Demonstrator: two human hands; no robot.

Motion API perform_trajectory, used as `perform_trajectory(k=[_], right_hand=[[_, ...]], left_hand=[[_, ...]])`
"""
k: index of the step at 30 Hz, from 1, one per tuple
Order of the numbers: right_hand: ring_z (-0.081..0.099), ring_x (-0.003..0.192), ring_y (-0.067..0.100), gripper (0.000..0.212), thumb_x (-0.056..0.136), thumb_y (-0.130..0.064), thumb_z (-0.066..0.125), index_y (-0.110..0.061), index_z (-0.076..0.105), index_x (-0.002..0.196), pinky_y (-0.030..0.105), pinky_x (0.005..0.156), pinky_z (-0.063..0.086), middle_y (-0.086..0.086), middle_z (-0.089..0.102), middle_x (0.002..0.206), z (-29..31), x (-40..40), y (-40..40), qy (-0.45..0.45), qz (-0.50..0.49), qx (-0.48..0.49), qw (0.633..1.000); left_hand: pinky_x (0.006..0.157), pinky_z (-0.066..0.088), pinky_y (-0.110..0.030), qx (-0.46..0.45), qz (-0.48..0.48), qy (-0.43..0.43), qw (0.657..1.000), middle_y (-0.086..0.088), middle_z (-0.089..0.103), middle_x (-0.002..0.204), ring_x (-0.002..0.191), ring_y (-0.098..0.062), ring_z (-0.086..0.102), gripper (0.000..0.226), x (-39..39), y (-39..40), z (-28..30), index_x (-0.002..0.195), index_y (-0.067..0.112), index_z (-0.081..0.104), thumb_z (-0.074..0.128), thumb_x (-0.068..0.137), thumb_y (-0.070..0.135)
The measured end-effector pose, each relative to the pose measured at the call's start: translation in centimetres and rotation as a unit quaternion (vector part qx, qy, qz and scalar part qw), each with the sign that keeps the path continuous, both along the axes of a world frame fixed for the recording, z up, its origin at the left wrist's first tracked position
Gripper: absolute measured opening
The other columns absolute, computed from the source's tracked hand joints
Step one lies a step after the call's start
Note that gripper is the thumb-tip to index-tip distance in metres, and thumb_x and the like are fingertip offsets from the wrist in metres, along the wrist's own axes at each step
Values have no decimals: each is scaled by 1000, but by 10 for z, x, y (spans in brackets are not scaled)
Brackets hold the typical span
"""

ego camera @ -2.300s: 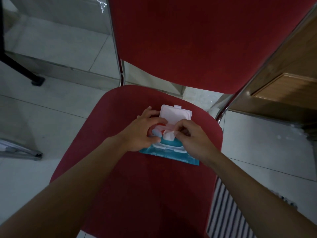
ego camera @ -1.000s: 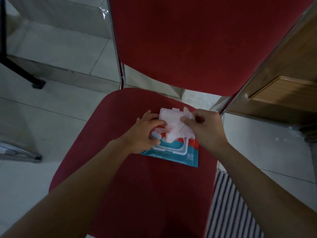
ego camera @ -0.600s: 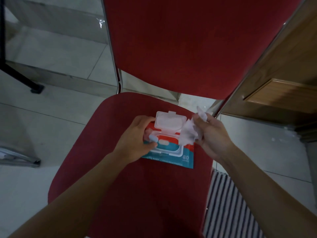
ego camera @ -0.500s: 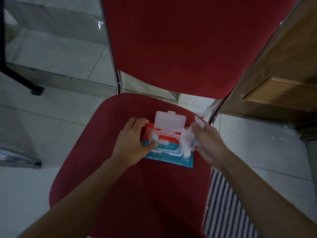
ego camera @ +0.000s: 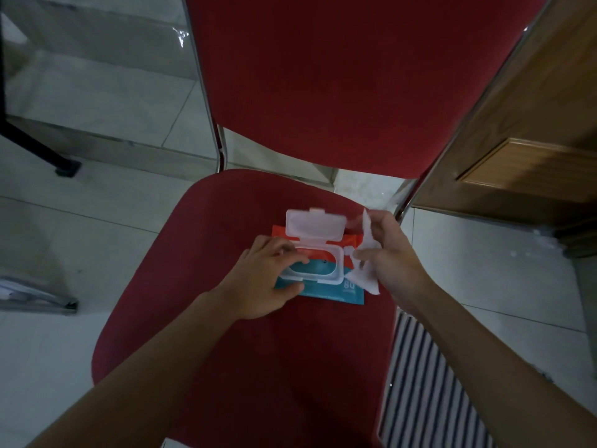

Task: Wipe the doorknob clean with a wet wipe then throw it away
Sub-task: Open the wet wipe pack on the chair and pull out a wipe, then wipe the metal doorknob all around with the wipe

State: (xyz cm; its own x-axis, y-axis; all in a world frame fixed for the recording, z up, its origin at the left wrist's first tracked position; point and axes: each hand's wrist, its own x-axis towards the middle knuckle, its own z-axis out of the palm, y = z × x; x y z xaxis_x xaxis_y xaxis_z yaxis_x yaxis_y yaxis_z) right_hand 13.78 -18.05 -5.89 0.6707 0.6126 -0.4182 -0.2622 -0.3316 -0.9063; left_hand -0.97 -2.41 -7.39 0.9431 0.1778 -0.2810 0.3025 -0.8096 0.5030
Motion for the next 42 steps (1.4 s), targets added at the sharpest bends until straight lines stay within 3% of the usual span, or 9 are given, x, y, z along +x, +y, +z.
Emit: perform_trajectory(k=[3, 6, 12, 20, 23, 26, 29, 36, 42], right_hand=[[58, 92, 1, 67, 70, 20, 47, -32, 52, 112, 8, 69, 47, -6, 61, 99, 4, -3, -3, -66, 95, -6, 993], [52, 100, 8, 62, 71, 20, 42, -24, 63, 109, 1, 71, 43, -3, 56, 110, 0, -14, -6, -151, 180, -48, 971], [46, 118, 20, 62, 69, 18, 41, -17, 62, 116, 36, 99, 45, -1, 45, 121, -10, -33, -14, -266, 284, -111, 914], [53, 91, 28, 64, 77, 4, 50, -27, 41, 133, 34, 71, 41, 0, 31, 137, 16, -39, -4, -305, 401, -253, 826], [51, 114, 29, 57, 76, 12, 46, -13, 52, 126, 27, 90, 40, 11, 48, 129, 31, -37, -8, -235, 313, -196, 899], [59, 93, 11, 44, 78, 13, 44, -7, 61, 113, 3, 71, 38, 4, 61, 106, 76, -30, -19, -173, 169, -132, 961], [61, 78, 10, 33, 83, 6, 52, -13, 60, 109, 20, 71, 47, 1, 64, 91, 132, -18, -36, -86, 37, -32, 995], [65, 90, 30, 27, 87, -9, 59, -15, 55, 113, 45, 82, 53, 14, 66, 95, 260, 13, -101, -79, -190, 88, 975], [68, 89, 18, 26, 86, -16, 61, -19, 59, 112, 37, 79, 58, 0, 71, 94, 347, 60, -179, -184, -290, 83, 936]], left_hand=[[97, 33, -21, -58, 53, -32, 996, 6, 55, 123, 114, -15, 39, 47, 0, -2, 0, 114, 26, 61, 48, 74, 46], [82, 36, -1, -94, 179, -87, 976, -1, 67, 111, 104, -13, 57, 19, -2, -1, 3, 94, 9, 71, 59, 79, 4], [79, 57, -39, -107, 245, -132, 955, -8, 69, 93, 84, -22, 67, 11, -5, -1, 10, 82, 5, 68, 62, 75, -3], [79, 40, -17, -71, 200, -75, 974, -10, 60, 110, 93, -15, 57, 23, 5, -2, 18, 99, 6, 64, 64, 77, 5], [74, 29, -9, -76, 161, -54, 983, -8, 60, 109, 98, -17, 55, 24, 10, -9, 40, 103, 8, 64, 64, 78, 9], [79, 36, -12, -150, 123, -19, 981, 0, 65, 103, 96, -12, 59, 25, 22, -16, 82, 99, 16, 67, 71, 75, 20], [81, 49, -20, -361, 105, 13, 927, -6, 67, 99, 90, -12, 62, 30, 45, -31, 140, 100, 14, 64, 76, 72, 15], [79, 50, -30, -422, -82, -7, 903, -4, 72, 95, 84, -10, 63, 40, 122, -95, 274, 101, 16, 67, 82, 64, 18], [85, 52, -49, -375, -161, -13, 913, -14, 74, 94, 86, -25, 68, 45, 202, -161, 360, 93, 11, 68, 81, 56, 33]])
